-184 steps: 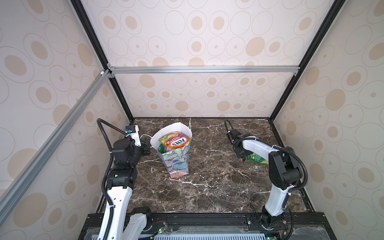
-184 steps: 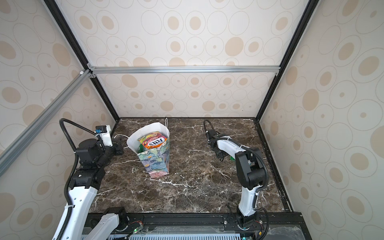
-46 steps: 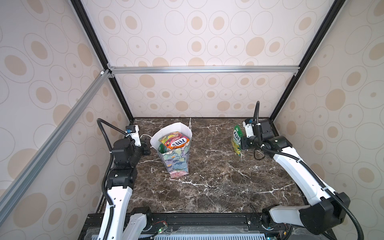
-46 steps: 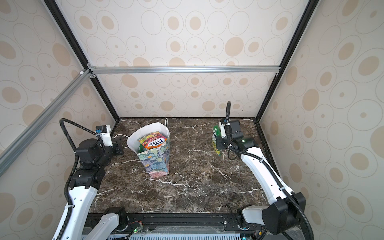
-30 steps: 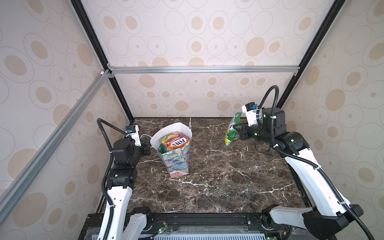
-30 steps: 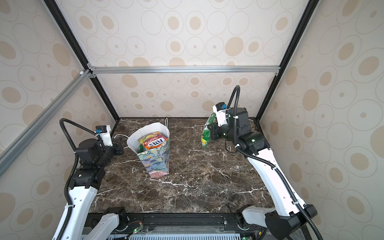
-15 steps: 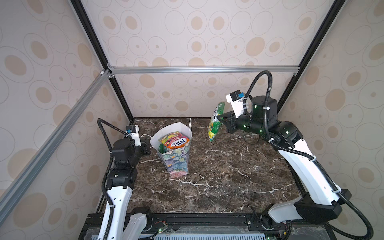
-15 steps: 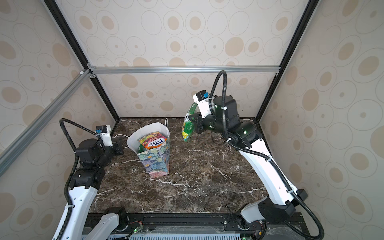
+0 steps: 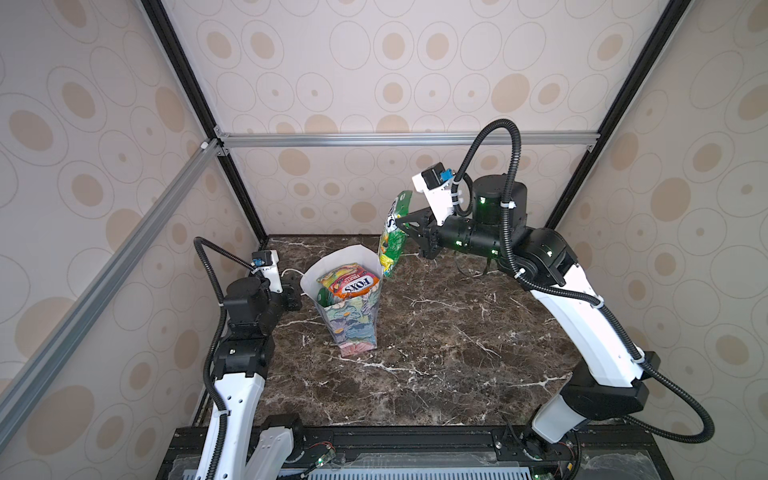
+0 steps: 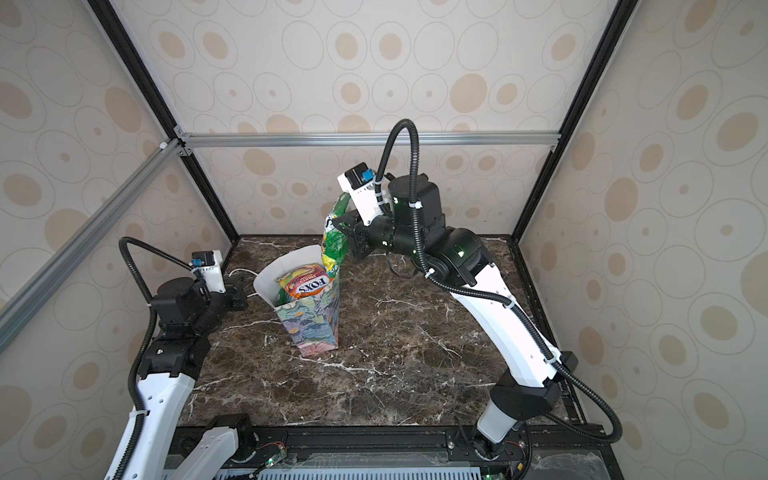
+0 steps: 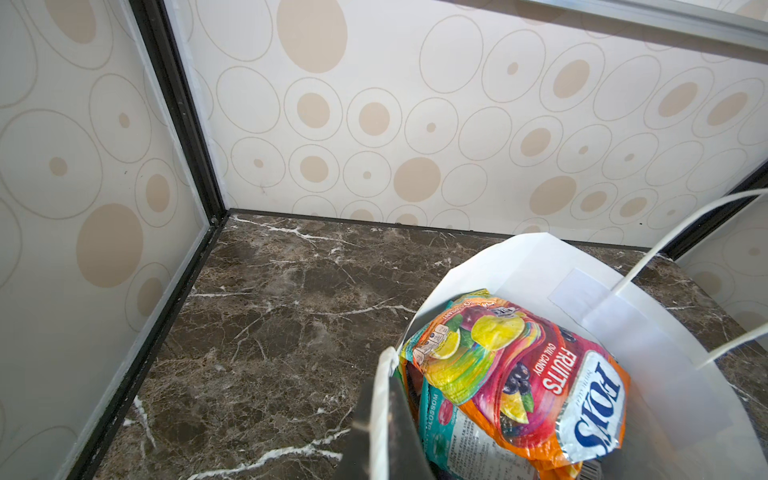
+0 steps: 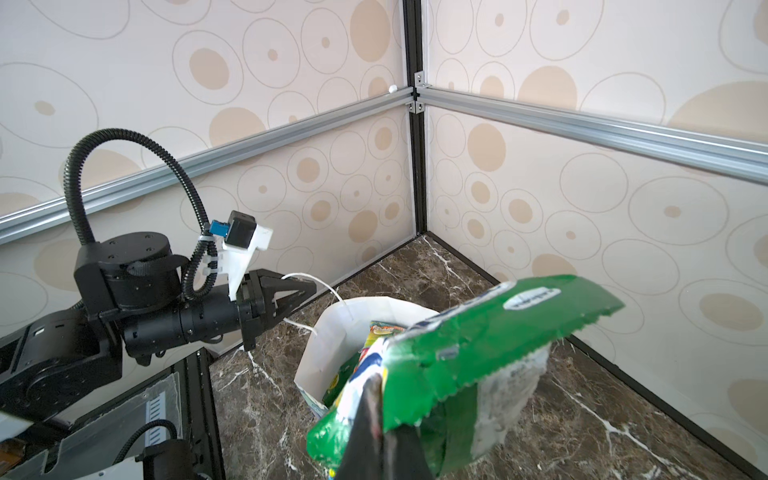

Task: Place the snacks into the paper bag
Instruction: 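Carry the tea packet with the right gripper over the bag opening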

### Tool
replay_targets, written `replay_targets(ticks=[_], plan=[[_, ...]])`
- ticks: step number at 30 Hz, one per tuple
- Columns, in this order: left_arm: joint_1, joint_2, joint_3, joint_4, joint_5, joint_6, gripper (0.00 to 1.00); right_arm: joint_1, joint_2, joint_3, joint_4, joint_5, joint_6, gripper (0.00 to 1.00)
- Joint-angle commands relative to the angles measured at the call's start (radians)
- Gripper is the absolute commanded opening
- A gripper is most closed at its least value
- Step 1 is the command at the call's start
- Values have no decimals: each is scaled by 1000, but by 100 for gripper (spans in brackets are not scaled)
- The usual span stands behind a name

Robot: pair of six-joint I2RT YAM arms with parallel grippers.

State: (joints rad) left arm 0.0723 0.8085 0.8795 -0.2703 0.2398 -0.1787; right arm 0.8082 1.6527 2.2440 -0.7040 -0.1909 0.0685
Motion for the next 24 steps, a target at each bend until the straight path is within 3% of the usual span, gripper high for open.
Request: replay_targets(ticks=[1,12,24], plan=[[6,-19,10,20,11,7,0,24,12,47,25,17,-21,0],[6,-17,11,20,13,7,0,102,152,218,20,-32,-35,0],[6,-14,9,22,17,6,0,111,346,343,-17,-34,-13,0]])
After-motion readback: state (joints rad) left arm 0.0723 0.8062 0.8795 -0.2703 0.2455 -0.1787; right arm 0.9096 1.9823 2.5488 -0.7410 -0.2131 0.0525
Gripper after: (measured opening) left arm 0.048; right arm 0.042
